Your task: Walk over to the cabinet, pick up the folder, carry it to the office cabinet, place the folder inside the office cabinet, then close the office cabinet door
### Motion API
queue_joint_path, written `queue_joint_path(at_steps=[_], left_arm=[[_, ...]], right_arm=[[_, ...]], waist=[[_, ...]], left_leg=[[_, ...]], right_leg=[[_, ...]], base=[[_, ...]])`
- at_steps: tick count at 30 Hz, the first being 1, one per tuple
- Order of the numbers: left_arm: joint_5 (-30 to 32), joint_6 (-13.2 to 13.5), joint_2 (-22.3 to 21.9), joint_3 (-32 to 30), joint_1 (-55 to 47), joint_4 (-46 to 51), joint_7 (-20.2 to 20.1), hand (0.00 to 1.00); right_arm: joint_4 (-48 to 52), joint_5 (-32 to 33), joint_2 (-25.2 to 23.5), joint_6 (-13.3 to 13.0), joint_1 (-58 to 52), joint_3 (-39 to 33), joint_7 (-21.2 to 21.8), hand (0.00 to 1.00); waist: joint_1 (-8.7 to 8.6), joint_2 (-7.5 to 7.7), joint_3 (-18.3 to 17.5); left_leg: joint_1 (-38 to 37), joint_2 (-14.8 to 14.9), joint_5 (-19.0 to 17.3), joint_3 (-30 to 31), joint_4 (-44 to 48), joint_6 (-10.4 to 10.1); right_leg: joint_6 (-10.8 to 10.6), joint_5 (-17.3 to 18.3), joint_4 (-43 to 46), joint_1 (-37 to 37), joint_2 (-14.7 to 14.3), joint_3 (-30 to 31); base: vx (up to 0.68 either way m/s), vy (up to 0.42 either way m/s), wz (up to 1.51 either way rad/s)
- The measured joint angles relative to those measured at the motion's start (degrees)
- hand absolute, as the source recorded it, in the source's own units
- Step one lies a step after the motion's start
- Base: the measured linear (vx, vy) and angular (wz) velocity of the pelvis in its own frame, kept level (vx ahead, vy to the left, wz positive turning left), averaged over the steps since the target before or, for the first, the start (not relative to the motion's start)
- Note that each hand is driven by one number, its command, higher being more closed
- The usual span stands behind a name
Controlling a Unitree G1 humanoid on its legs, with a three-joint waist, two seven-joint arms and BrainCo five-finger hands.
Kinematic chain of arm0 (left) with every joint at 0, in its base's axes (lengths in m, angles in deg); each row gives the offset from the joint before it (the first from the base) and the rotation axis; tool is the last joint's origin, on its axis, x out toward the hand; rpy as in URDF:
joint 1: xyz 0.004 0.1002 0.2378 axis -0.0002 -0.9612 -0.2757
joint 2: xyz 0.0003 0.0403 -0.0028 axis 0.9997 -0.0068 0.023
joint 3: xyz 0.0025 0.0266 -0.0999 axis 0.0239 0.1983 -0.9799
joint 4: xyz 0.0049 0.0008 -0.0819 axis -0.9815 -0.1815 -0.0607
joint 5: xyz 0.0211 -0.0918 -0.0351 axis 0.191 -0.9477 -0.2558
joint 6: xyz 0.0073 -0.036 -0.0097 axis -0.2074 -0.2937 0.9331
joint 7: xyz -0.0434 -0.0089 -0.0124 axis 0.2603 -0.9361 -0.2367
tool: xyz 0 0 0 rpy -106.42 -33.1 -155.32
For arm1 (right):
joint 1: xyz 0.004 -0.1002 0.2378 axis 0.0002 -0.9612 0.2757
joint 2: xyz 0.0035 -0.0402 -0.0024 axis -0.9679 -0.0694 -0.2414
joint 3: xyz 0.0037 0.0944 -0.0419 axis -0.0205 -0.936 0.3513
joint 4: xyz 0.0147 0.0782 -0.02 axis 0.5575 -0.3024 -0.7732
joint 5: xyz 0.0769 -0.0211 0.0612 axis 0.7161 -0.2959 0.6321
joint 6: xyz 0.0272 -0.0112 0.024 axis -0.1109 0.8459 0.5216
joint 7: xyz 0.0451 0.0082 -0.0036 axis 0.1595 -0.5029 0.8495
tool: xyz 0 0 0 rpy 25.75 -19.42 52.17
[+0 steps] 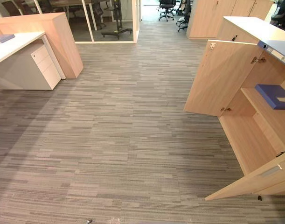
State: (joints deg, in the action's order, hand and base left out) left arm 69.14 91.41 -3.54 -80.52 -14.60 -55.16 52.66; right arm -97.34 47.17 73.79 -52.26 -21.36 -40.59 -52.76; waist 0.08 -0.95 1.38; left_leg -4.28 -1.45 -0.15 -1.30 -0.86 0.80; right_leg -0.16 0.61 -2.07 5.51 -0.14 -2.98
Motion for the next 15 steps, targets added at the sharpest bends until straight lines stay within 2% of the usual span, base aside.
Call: queue_joint_path(at_steps=[6,10,15], left_arm=[[-1.98,0.07,0.15,0.55,-0.32,0.72,-1.64,0.0],[-7.04,-0.16,0.7,5.3,-10.38,19.07,-3.46,0.0],[-7.56,-0.49,-1.67,8.5,-12.71,24.89,-7.33,0.0]], right_arm=[[0.11,-0.01,-0.07,-0.04,0.99,0.52,0.45,0.0],[1.82,-0.33,0.96,-1.5,-0.39,5.64,0.72,0.0],[2.62,-2.47,2.3,-1.44,-1.1,7.78,1.19,0.0]], waist=[[0.24,-0.33,0.41],[0.16,-0.51,1.18],[0.23,-1.69,1.4]], left_leg=[[-1.31,-0.02,-0.33,-0.8,-0.28,-0.48],[-1.67,0.17,-0.38,-2.5,-0.85,-0.44],[-0.26,0.08,-0.69,-3.83,-0.45,0.07]], right_leg=[[-0.42,-0.28,-1.02,1.49,0.1,0.47],[-0.56,-0.7,-1.43,1.13,-0.1,2.39],[-1.21,-0.21,0.27,-1.59,-0.01,4.07]], base=[[0.0,0.005,-0.06],[-0.02,0.01,-0.22],[-0.02,0.014,-0.17]])
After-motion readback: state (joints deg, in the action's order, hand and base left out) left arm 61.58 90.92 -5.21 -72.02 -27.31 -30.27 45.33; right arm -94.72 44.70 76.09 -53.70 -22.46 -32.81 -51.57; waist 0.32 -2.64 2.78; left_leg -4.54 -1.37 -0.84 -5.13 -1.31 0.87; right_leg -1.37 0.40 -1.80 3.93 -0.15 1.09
